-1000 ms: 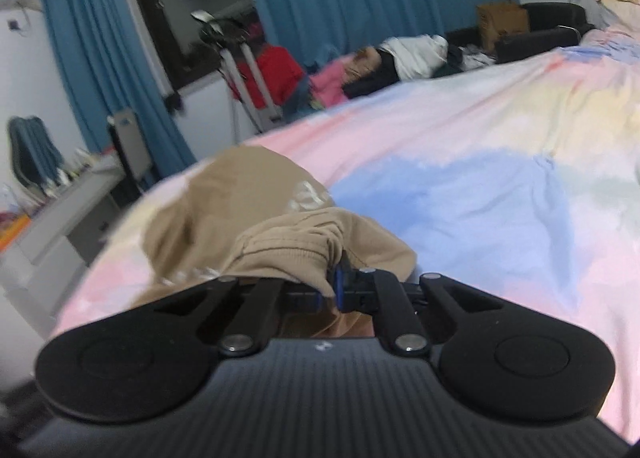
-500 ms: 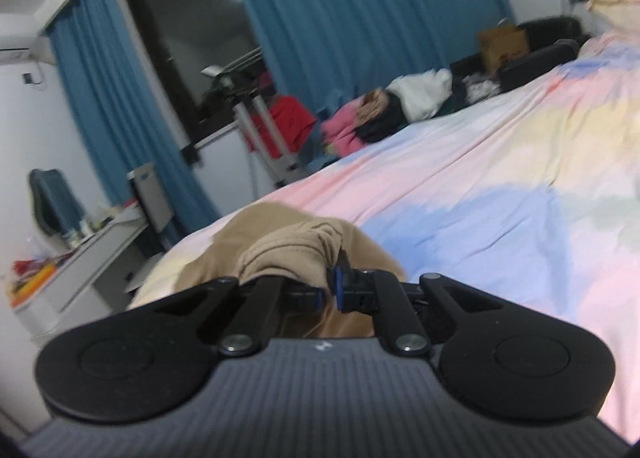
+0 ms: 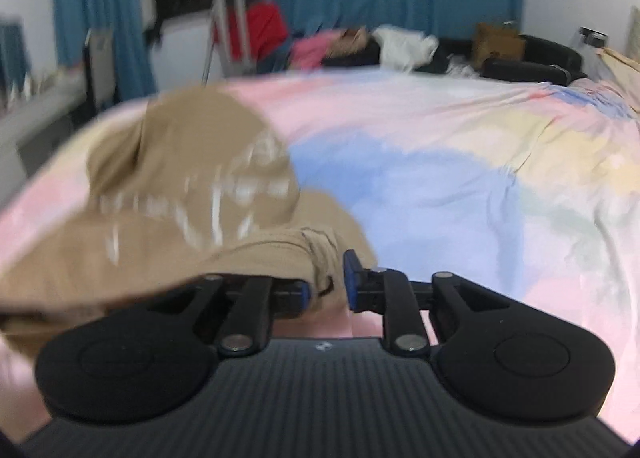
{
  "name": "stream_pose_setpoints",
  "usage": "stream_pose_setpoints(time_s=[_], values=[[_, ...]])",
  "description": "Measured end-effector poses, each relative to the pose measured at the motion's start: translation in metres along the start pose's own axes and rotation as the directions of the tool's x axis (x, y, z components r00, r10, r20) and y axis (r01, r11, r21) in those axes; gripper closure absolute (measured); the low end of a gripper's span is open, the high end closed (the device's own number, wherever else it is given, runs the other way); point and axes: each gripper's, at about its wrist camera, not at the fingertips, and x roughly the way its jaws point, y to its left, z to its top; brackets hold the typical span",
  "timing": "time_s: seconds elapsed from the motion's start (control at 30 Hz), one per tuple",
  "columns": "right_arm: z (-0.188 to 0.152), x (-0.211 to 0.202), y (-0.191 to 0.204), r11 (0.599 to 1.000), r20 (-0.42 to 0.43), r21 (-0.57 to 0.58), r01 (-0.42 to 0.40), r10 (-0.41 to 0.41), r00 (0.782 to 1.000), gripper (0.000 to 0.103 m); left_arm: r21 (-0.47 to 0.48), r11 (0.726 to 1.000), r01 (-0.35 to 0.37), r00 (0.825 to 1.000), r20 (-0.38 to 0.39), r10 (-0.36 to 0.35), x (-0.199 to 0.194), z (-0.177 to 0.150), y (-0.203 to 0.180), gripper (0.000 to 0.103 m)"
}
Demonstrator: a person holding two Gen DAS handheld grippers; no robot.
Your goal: Fold clothes
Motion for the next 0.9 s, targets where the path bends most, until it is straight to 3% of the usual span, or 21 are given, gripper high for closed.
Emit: stream_pose_setpoints(time_s=[0.17, 0.33, 0.5, 0.57, 0.67, 0.73, 0.87, 0.9], values=[[-0.020, 0.013, 0.004, 0.999, -0.108, 0.025, -0.047, 0.049, 0.993, 0.082, -0.058, 0.998, -0.007, 1.000, -0.002, 0.007, 0.010, 0.006, 0.011, 0.074], [0.010, -0.011, 0.004, 0.996, 0.052, 0.083, -0.037, 0.032, 0.998, 0.092, -0.033, 0.999, 0.038, 0.996, 0.085, -0.035, -0.004, 0.024, 0.007, 0.088], [0.068, -0.072, 0.007, 0.990, 0.241, 0.111, -0.083, 0.054, 0.969, 0.094, -0.017, 0.996, 0.090, 0.957, 0.278, -0.081, -0.059, 0.082, 0.002, 0.096], [0.098, -0.109, 0.009, 0.986, 0.321, 0.112, -0.123, 0.081, 0.944, 0.094, -0.051, 0.992, 0.119, 0.936, 0.339, -0.095, -0.087, 0.116, 0.005, 0.097], [0.144, -0.171, 0.012, 0.983, 0.424, 0.081, -0.165, 0.116, 0.898, 0.094, -0.057, 0.986, 0.159, 0.888, 0.444, -0.118, -0.138, 0.174, 0.007, 0.097], [0.174, -0.217, 0.012, 0.979, 0.490, 0.067, -0.193, 0.136, 0.861, 0.094, -0.022, 0.985, 0.169, 0.845, 0.518, -0.134, -0.177, 0.209, 0.006, 0.097], [0.217, -0.309, 0.002, 0.964, 0.616, 0.045, -0.260, 0.178, 0.767, 0.094, 0.050, 0.977, 0.208, 0.756, 0.626, -0.193, -0.266, 0.267, 0.008, 0.097], [0.225, -0.333, -0.003, 0.958, 0.644, 0.042, -0.283, 0.191, 0.741, 0.094, 0.061, 0.973, 0.221, 0.740, 0.639, -0.208, -0.285, 0.278, 0.009, 0.097]])
